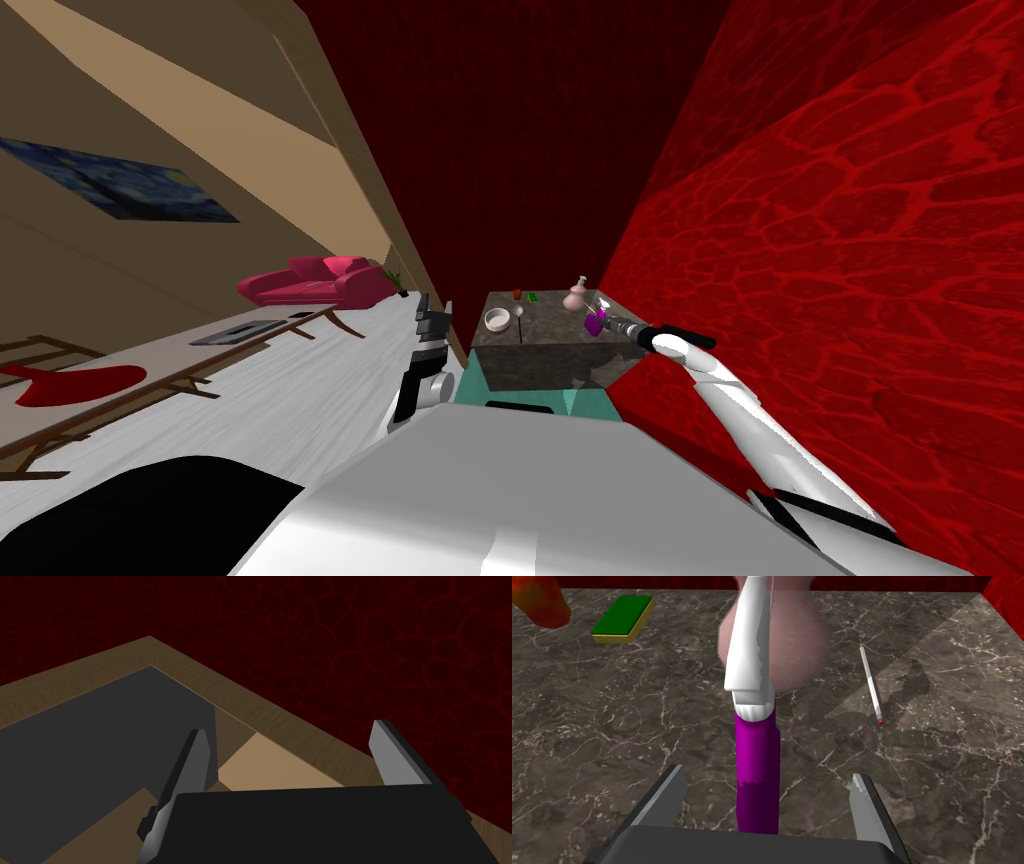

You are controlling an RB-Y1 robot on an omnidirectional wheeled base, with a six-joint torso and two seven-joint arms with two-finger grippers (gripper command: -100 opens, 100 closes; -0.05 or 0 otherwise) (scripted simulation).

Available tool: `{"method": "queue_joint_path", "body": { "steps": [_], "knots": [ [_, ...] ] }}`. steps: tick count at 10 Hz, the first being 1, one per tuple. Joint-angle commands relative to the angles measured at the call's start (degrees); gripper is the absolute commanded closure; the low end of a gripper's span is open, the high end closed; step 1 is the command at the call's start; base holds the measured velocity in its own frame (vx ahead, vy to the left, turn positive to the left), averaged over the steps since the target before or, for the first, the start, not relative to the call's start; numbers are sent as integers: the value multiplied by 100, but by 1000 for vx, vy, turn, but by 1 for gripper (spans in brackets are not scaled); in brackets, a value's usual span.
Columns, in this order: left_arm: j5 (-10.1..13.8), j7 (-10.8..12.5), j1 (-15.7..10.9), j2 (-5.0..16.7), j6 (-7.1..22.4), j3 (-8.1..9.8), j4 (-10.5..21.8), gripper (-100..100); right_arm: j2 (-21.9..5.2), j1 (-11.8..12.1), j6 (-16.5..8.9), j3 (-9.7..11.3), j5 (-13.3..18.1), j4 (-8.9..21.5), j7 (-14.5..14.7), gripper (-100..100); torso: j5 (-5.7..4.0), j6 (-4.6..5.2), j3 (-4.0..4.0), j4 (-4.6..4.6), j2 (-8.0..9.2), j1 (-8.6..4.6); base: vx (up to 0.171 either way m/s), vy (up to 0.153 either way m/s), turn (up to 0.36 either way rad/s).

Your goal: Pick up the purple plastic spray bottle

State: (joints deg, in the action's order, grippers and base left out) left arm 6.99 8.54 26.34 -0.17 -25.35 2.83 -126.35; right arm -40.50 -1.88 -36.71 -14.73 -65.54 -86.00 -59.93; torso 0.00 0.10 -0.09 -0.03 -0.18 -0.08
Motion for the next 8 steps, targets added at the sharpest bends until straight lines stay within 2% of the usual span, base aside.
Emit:
{"method": "queue_joint_path", "body": {
  "steps": [1,2,3,4,5,6,8],
  "knots": [
    [0,0,0,0,0,0,0,0,-93,214,169,63,-50,-156,-47,-100,0,0,0,0,0,0,109,-3,-81],
    [0,0,0,0,0,0,0,0,-319,434,396,190,-168,-421,-140,-100,-1,-4,-7,-4,-10,5,144,-13,-115],
    [0,0,1,0,0,0,0,0,-319,590,457,190,-168,-474,-140,-100,0,-2,-14,-6,-24,1,126,-2,-57],
    [0,0,0,0,0,0,0,0,-544,783,658,316,-285,-719,-233,-100,-1,-5,-15,-7,-22,5,135,10,-106],
    [0,0,1,0,0,0,0,0,-544,946,745,316,-285,-791,-233,-100,1,-3,-16,-7,-26,8,112,0,-61],
    [0,0,0,0,0,0,0,0,-770,1100,939,442,-402,-998,-326,-100,0,-6,-14,-7,-20,6,114,-10,-85],
    [0,0,-2,0,0,-1,0,0,-770,1340,1033,442,-402,-1109,-326,-100,-2,-6,3,0,11,0,0,-9,22]
  ]
}}
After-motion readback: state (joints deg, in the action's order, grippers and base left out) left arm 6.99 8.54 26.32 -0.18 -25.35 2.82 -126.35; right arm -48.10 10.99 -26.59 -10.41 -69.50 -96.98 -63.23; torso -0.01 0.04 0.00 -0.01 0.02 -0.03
